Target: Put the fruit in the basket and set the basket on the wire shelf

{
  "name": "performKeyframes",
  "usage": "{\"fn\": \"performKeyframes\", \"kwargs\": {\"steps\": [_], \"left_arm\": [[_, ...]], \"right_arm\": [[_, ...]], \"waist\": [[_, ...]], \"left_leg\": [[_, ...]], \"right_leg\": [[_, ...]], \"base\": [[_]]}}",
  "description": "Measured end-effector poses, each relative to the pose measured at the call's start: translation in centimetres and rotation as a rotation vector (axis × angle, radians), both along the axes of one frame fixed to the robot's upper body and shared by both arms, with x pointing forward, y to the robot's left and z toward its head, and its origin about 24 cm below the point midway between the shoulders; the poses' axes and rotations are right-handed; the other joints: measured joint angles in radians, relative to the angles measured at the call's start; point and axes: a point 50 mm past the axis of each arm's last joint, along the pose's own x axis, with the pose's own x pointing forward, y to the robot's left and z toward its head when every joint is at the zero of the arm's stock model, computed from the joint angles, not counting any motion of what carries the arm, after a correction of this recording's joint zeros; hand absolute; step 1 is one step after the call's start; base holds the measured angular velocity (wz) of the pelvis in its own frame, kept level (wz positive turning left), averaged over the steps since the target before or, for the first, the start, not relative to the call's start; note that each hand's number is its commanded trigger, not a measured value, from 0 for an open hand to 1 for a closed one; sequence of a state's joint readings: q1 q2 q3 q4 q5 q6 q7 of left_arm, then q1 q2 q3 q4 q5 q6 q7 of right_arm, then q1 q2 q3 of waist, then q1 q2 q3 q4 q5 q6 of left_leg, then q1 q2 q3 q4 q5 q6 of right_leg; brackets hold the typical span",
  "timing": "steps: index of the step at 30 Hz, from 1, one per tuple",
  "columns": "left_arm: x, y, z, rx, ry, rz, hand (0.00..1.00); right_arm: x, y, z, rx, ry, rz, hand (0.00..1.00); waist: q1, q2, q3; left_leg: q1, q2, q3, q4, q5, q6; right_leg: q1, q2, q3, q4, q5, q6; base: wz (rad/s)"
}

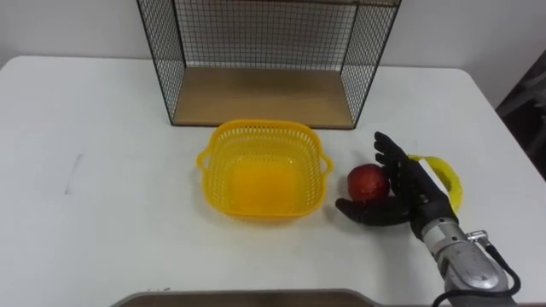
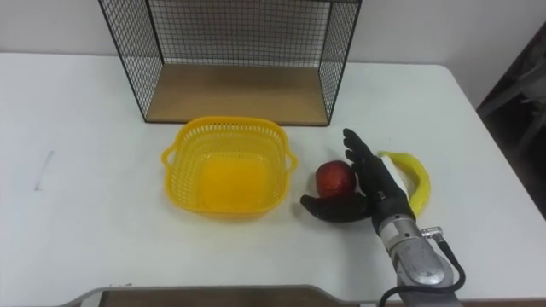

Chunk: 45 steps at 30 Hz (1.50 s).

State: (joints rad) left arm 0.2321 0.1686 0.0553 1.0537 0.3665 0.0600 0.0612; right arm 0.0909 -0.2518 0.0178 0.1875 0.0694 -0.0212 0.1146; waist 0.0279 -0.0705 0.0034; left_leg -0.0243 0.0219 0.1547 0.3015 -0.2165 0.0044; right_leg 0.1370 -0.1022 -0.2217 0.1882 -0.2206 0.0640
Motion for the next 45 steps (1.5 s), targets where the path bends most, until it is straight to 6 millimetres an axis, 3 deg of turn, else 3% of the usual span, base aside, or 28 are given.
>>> {"fn": "performKeyframes", "kwargs": {"steps": [8, 9, 10, 11, 12, 17, 25, 40, 45], "left_arm": [[0.1, 0.0, 0.0, -0.003, 0.0, -0.001, 0.0], [0.0, 0.0, 0.0, -0.003, 0.001, -0.001, 0.0], [-0.1, 0.0, 0.0, -0.002, 0.003, 0.0, 0.0], [-0.1, 0.0, 0.0, -0.002, 0.004, 0.0, 0.0], [-0.1, 0.0, 0.0, -0.002, 0.002, 0.0, 0.0], [-0.3, 0.1, 0.0, 0.002, 0.012, 0.003, 0.0], [-0.7, 0.2, 0.0, 0.007, 0.032, 0.009, 0.0], [-0.1, 0.1, 0.1, 0.008, 0.004, 0.003, 0.0], [0.1, -0.1, 0.1, 0.005, -0.005, 0.004, 0.0]], "right_arm": [[-0.4, -0.2, -0.7, -0.03, 0.03, 0.002, 0.0], [-0.4, -0.2, -0.7, -0.032, 0.031, 0.003, 0.39], [-0.4, -0.2, -0.7, -0.048, 0.033, 0.008, 0.53], [-0.4, -0.1, -0.7, -0.068, 0.034, 0.015, 0.8], [-0.4, -0.1, -0.7, -0.08, 0.035, 0.019, 1.0], [-0.4, -0.4, -0.7, -0.211, 0.034, 0.034, 1.0], [-0.3, -0.8, -0.5, -0.273, 0.027, 0.011, 1.0], [-0.4, -0.8, -0.7, -0.198, 0.03, -0.013, 1.0], [0.1, -0.3, 0.6, -0.198, -0.028, 0.0, 1.0]], "waist": [[0.003, -0.013, -0.0045], [0.004, -0.014, -0.0051], [0.005, -0.014, -0.0053], [0.005, -0.012, -0.004], [0.005, -0.012, -0.004], [0.005, -0.009, -0.0061], [0.004, -0.007, -0.0084], [0.002, -0.003, -0.005], [0.004, 0.004, -0.0007]], "left_leg": [[0.001, 0.0, 0.0, 0.0, 0.0, 0.0], [0.001, 0.0, 0.0, 0.001, 0.0, 0.0], [0.001, 0.0, 0.0, 0.001, 0.0, 0.0], [0.001, 0.0, 0.0, 0.001, 0.0, 0.0], [0.001, 0.0, 0.0, 0.001, 0.0, 0.0], [0.0, 0.0, -0.004, 0.002, -0.003, 0.002], [0.002, 0.0, -0.004, 0.002, -0.003, 0.002], [0.001, -0.001, -0.007, 0.004, -0.003, 0.003], [-0.001, 0.0, -0.001, 0.004, -0.003, 0.003]], "right_leg": [[0.0, 0.0, -0.001, 0.0, 0.0, 0.0], [0.0, 0.0, -0.001, 0.0, 0.0, 0.0], [0.0, 0.0, 0.0, 0.0, 0.0, 0.0], [0.0, 0.0, -0.001, 0.0, 0.0, 0.0], [0.001, 0.0, -0.001, 0.0, 0.0, 0.0], [0.006, 0.0, -0.004, 0.0, 0.001, 0.001], [0.009, 0.0, -0.005, 0.0, 0.002, 0.001], [0.019, 0.0, -0.005, -0.001, 0.002, 0.001], [0.004, 0.0, 0.002, 0.002, 0.002, 0.0]], "base": [[0.0], [0.0], [0.0], [0.0], [0.0], [0.01], [0.0], [0.0], [-0.03]]}}
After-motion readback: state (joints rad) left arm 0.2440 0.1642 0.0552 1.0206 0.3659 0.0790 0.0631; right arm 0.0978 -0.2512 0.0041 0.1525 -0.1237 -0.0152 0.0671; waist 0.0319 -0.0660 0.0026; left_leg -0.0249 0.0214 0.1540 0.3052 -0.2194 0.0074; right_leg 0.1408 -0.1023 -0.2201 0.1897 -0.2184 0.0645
